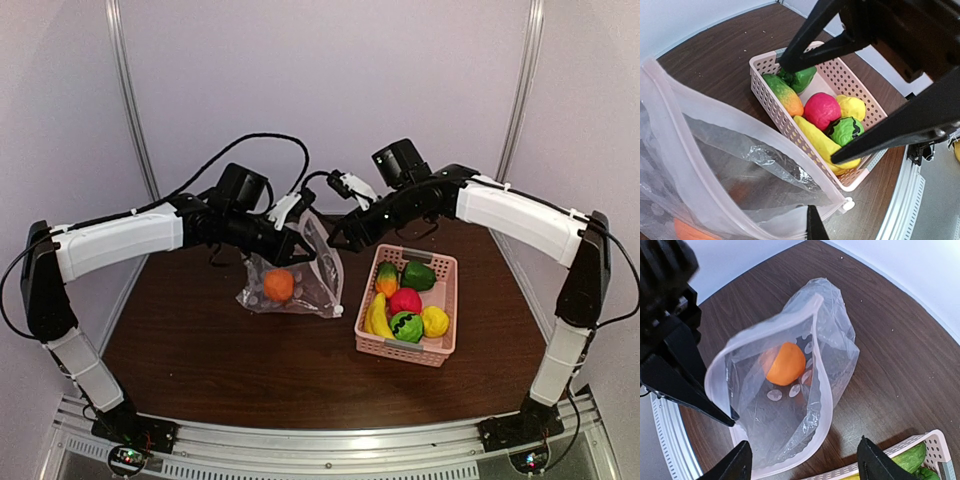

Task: Place the food in the zip-top bag and seal the zipper
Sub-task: Adjust the zipper food storage bag at the center of the board.

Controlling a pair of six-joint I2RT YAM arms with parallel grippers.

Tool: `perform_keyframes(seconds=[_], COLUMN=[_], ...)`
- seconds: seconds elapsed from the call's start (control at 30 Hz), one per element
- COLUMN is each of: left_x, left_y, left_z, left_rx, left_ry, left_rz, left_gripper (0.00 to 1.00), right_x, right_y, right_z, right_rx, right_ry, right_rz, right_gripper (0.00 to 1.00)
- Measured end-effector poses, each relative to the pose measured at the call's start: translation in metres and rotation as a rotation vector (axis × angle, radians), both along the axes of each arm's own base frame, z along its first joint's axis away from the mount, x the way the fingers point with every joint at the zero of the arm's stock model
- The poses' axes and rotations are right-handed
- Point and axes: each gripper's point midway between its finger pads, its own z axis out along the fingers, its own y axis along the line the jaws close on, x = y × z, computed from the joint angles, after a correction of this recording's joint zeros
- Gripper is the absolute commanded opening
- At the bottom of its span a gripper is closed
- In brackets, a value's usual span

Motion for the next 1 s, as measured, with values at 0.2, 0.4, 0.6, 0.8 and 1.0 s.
perform_keyframes(seconds=[0.2, 0.4, 0.6, 0.8, 1.0], left_x=[0.002, 0.004, 0.009, 0.014, 0.03], left_y=[0.001, 0.003, 0.007, 0.012, 0.028], left_z=[0.0, 0.0, -0.003, -0.005, 0.001], left_rx=[0.002, 0.008, 0.017, 0.033, 0.024], left_ry=[-0.004, -0.008, -0.003, -0.013, -0.018], left_rz=[0.009, 0.022, 0.045, 0.075, 0.167], left_gripper=[0.0, 0.0, 0.0, 0.0, 0.0], right_x=[0.0, 0.011, 0.026, 0.03, 0.028], right_y=[-0.001, 0.001, 0.008, 0.004, -0.01], right_z=[-0.03, -0.05, -0.072, -0.063, -0.012], right_rx=[-0.043, -0.068, -0.078, -0.073, -0.032], right_ry=[0.056, 0.08, 0.114, 0.098, -0.002], right_rz=[-0.011, -0.035, -0.041, -0.052, -0.078], right_gripper=[0.63, 0.43, 0.05, 0.0, 0.0])
